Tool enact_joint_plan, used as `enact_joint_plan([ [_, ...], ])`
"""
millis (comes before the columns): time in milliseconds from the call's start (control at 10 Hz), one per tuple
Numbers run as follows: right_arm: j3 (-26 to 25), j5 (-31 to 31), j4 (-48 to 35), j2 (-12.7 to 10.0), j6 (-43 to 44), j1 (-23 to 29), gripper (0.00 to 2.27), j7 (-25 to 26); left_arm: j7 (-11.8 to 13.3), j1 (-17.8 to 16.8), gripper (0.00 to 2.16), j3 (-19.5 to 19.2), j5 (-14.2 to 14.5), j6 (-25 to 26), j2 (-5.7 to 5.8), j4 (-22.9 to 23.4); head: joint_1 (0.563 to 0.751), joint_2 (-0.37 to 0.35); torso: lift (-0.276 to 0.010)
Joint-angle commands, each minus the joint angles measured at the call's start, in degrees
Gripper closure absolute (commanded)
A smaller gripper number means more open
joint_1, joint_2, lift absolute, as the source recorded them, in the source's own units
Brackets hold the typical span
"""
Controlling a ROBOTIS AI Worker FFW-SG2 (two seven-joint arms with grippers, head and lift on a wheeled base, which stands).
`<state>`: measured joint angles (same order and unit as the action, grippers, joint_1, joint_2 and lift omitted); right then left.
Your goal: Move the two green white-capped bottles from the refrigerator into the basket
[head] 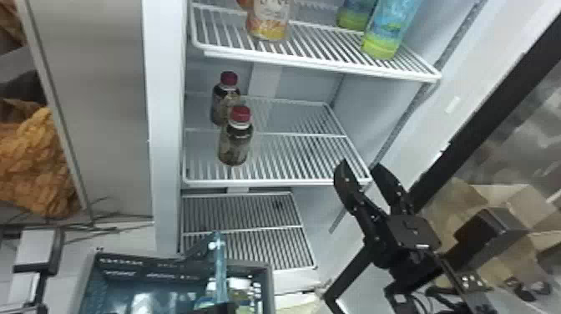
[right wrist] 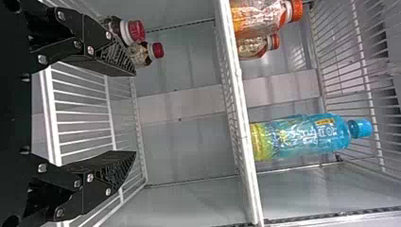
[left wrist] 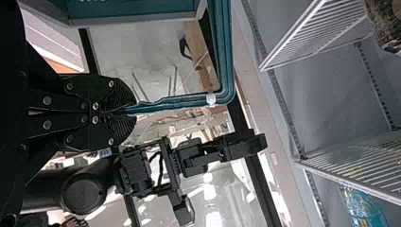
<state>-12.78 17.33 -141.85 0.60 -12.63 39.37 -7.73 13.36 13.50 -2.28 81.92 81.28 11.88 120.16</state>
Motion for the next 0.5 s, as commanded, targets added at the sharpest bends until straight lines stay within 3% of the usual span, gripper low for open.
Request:
enact_joint_plan([
  [0, 0.55, -0.42, 0.18, -0.16, -0.02, 0.85, 0.51, 0.0, 0.0, 0.0, 1.14, -0.01, 0.0, 0.0, 0.07, 0.0, 0.695, -0.35, -0.263],
  [400, 0.44, -0.76, 0.46, -0.51, 0.4, 1.41, 0.51, 0.26, 0.0, -0.14, 1.14, 0.11, -0.11, 0.0, 0.07, 0.0, 0.695, -0.35, -0.263],
])
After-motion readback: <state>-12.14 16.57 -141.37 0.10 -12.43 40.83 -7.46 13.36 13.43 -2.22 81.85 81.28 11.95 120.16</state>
